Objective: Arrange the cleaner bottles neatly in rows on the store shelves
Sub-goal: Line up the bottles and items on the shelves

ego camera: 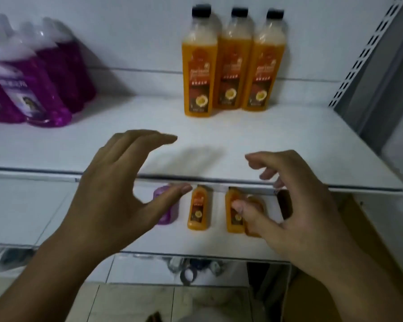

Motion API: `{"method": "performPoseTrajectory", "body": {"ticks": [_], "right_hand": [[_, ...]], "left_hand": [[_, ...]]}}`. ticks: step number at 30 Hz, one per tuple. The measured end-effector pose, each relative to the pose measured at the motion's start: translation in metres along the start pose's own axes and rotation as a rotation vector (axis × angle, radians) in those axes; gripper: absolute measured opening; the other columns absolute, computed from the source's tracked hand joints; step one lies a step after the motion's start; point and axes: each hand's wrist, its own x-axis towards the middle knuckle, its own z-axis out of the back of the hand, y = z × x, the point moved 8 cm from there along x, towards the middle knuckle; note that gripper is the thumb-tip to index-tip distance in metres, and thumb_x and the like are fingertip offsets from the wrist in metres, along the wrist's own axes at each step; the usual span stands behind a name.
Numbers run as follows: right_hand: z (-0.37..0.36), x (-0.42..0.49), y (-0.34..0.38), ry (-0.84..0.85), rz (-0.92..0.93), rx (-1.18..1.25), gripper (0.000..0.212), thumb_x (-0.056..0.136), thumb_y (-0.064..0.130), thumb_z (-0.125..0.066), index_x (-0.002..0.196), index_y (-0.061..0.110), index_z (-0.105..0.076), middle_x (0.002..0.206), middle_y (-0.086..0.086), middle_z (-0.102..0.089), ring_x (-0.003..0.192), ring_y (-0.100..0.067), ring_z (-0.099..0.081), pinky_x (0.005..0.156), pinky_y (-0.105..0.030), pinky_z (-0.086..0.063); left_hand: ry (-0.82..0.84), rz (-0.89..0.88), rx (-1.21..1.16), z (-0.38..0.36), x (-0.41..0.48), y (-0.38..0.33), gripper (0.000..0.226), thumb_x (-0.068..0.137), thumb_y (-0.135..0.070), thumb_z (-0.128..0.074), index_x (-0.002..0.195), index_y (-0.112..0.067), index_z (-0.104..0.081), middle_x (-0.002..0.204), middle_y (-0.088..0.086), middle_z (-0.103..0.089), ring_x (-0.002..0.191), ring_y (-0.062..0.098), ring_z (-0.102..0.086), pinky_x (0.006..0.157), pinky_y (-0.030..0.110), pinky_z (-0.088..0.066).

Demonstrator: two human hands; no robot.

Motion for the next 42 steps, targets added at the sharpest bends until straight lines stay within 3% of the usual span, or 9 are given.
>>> {"method": "performPoseTrajectory", "body": {"ticks": [6, 16, 20, 24, 27, 30, 34, 37, 42], "right_hand": [[-0.061, -0.058, -0.061, 0.063, -0.209, 0.126, 0.049, 0.087, 0.056, -0.072, 0.129, 0.033, -0.06, 0.114, 0.015, -0.061, 0.104, -0.005, -0.062, 0.084, -0.012, -0.048], [-0.227, -0.093, -0.252, 0.298, -0.695, 0.019, 0.07, 0.092, 0.045, -0.075, 0.15, 0.021, -0.043, 0.146, -0.007, -0.052, 0.13, -0.028, -0.055, 0.095, -0.034, -0.047], [-0.27, -0.111, -0.286, 0.516, -0.734, -0.086, 0.094, 0.095, 0.047, -0.07, 0.166, 0.026, -0.012, 0.174, -0.001, -0.014, 0.146, -0.031, -0.043, 0.109, -0.044, -0.046], [-0.282, -0.142, -0.281, 0.581, -0.658, -0.196, 0.097, 0.097, 0.045, -0.066, 0.166, 0.03, 0.0, 0.175, 0.011, 0.008, 0.142, -0.034, -0.042, 0.106, -0.047, -0.048], [-0.278, -0.157, -0.275, 0.546, -0.635, -0.229, 0.093, 0.097, 0.045, -0.068, 0.167, 0.031, -0.008, 0.174, 0.01, -0.004, 0.133, -0.033, -0.045, 0.102, -0.045, -0.049], [-0.263, -0.164, -0.269, 0.386, -0.637, -0.212, 0.068, 0.095, 0.043, -0.07, 0.155, 0.028, -0.041, 0.162, 0.005, -0.037, 0.128, -0.03, -0.043, 0.098, -0.043, -0.047], [-0.256, -0.172, -0.298, 0.077, -0.998, 0.101, 0.05, 0.091, 0.044, -0.076, 0.132, 0.022, -0.059, 0.137, -0.013, -0.054, 0.126, -0.034, -0.051, 0.093, -0.039, -0.046], [-0.258, -0.17, -0.311, -0.07, -1.181, 0.308, 0.072, 0.084, 0.052, -0.081, 0.138, 0.015, -0.05, 0.135, -0.014, -0.06, 0.123, -0.036, -0.06, 0.094, -0.039, -0.05], [-0.277, -0.16, -0.314, -0.04, -1.279, 0.468, 0.079, 0.083, 0.033, -0.088, 0.146, 0.009, -0.047, 0.14, -0.011, -0.061, 0.129, -0.034, -0.058, 0.104, -0.041, -0.047]], "left_hand": [[0.17, 0.187, -0.096, -0.059, -0.08, 0.031, 0.05, 0.087, -0.067, -0.066, 0.124, -0.033, -0.063, 0.112, -0.02, -0.062, 0.099, 0.004, -0.06, 0.083, 0.021, -0.049], [0.571, 0.444, -0.241, -0.288, -0.117, 0.133, 0.065, 0.091, -0.052, -0.075, 0.145, -0.025, -0.053, 0.141, 0.006, -0.061, 0.125, 0.023, -0.061, 0.098, 0.03, -0.049], [0.778, 0.407, -0.164, -0.358, -0.133, 0.154, 0.085, 0.093, -0.062, -0.062, 0.163, -0.026, -0.029, 0.173, 0.008, -0.024, 0.158, 0.037, -0.021, 0.122, 0.055, -0.034], [0.932, 0.273, 0.03, -0.388, -0.169, 0.156, 0.102, 0.097, -0.063, -0.059, 0.168, -0.026, 0.003, 0.176, -0.002, 0.013, 0.161, 0.036, -0.012, 0.116, 0.063, -0.041], [0.89, 0.252, 0.078, -0.378, -0.177, 0.148, 0.098, 0.097, -0.059, -0.062, 0.168, -0.027, -0.003, 0.177, -0.005, 0.008, 0.161, 0.037, -0.013, 0.117, 0.061, -0.041], [0.833, 0.265, -0.034, -0.367, -0.185, 0.148, 0.08, 0.096, -0.055, -0.066, 0.163, -0.028, -0.03, 0.175, -0.003, -0.017, 0.157, 0.037, -0.026, 0.115, 0.057, -0.045], [0.617, 0.6, -0.344, -0.368, -0.175, 0.163, 0.048, 0.092, -0.036, -0.079, 0.133, -0.015, -0.064, 0.138, 0.009, -0.052, 0.121, 0.025, -0.061, 0.097, 0.03, -0.051], [0.493, 0.963, -0.454, -0.38, -0.164, 0.177, 0.058, 0.091, -0.041, -0.079, 0.135, -0.011, -0.057, 0.136, 0.012, -0.053, 0.118, 0.025, -0.06, 0.088, 0.032, -0.053], [0.455, 1.261, -0.616, -0.396, -0.167, 0.172, 0.087, 0.078, -0.024, -0.093, 0.147, -0.007, -0.042, 0.144, 0.019, -0.058, 0.128, 0.032, -0.059, 0.103, 0.04, -0.052]]}}
